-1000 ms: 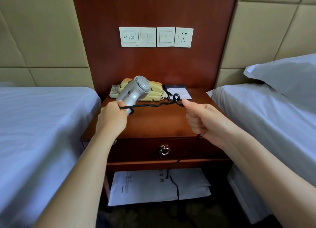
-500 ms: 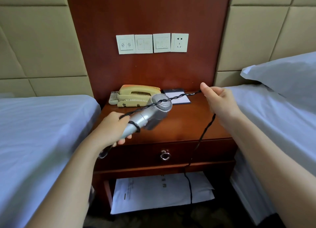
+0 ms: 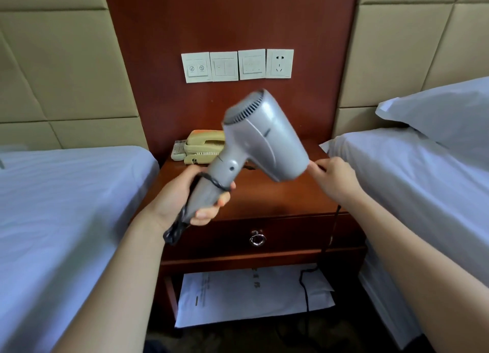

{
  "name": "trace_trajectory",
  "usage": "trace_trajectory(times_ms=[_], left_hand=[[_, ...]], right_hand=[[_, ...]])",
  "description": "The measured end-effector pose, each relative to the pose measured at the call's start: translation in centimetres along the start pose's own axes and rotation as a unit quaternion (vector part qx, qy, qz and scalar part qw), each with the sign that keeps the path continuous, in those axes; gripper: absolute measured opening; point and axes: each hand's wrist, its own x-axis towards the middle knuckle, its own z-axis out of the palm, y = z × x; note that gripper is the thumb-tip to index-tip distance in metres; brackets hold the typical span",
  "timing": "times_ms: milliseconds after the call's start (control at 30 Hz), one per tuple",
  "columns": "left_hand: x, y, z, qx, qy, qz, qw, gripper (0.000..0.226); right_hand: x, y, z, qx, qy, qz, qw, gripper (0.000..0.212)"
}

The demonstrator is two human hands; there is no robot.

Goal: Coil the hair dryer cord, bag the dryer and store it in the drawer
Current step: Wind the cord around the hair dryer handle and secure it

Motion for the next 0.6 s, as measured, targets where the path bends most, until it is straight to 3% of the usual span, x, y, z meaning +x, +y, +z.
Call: trace_trajectory(times_ms=[133, 233, 333, 400, 467, 600], left_hand=[[0.3, -0.1, -2.3, -0.066, 0.099, 0.064, 0.991, 0.042], [0.2, -0.4, -3.7, -0.084, 0.161, 0.070, 0.981, 0.039], [-0.2, -0.4, -4.3, -0.088, 0.194, 0.069, 0.975, 0.035], [-0.1, -0.4, -4.6, -0.080, 0.227, 0.066, 0.968, 0.035], [0.0, -0.4, -4.7, -0.049, 0.280, 0.061, 0.957, 0.034], [0.2, -0.8, -3.6, 0.090, 0.367, 0.062, 0.924, 0.016]], right_hand=[[-1.5, -1.1, 0.0, -0.052, -0.097, -0.083, 0.990, 0.056], [-2.6, -2.4, -0.7, -0.080, -0.170, -0.137, 0.973, 0.056], [-4.1, -4.5, -1.6, -0.184, -0.201, -0.190, 0.943, 0.056], [-5.2, -5.9, -2.1, -0.264, -0.169, -0.251, 0.916, 0.052], [-6.4, -7.3, -2.5, -0.292, -0.080, -0.363, 0.881, 0.045], [-7.3, -8.9, -3.1, -0.239, 0.000, -0.439, 0.866, 0.033]])
